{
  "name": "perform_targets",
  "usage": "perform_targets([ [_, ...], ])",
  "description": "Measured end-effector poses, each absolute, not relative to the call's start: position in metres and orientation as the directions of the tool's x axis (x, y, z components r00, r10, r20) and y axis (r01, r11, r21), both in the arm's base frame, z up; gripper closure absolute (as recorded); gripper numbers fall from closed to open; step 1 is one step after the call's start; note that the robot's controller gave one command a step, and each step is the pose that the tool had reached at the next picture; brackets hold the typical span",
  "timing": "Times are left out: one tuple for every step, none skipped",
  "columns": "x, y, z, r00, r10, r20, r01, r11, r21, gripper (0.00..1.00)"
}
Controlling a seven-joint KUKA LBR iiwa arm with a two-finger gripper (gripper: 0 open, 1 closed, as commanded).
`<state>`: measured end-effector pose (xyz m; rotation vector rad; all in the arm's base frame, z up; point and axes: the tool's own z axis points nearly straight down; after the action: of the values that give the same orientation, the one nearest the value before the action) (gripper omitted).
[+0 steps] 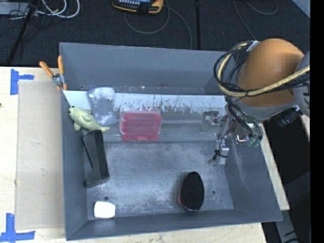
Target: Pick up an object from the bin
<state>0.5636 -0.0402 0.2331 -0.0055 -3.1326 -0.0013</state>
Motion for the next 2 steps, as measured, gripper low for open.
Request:
perform_targets([
  [0.565,-0.04,0.238,-1.0,0.003,0.001,0.003,1.0,0.0,0.0],
  [0.564,-0.065,0.213,-0.998,0.065,-0.003,0.065,0.998,0.002,0.0],
])
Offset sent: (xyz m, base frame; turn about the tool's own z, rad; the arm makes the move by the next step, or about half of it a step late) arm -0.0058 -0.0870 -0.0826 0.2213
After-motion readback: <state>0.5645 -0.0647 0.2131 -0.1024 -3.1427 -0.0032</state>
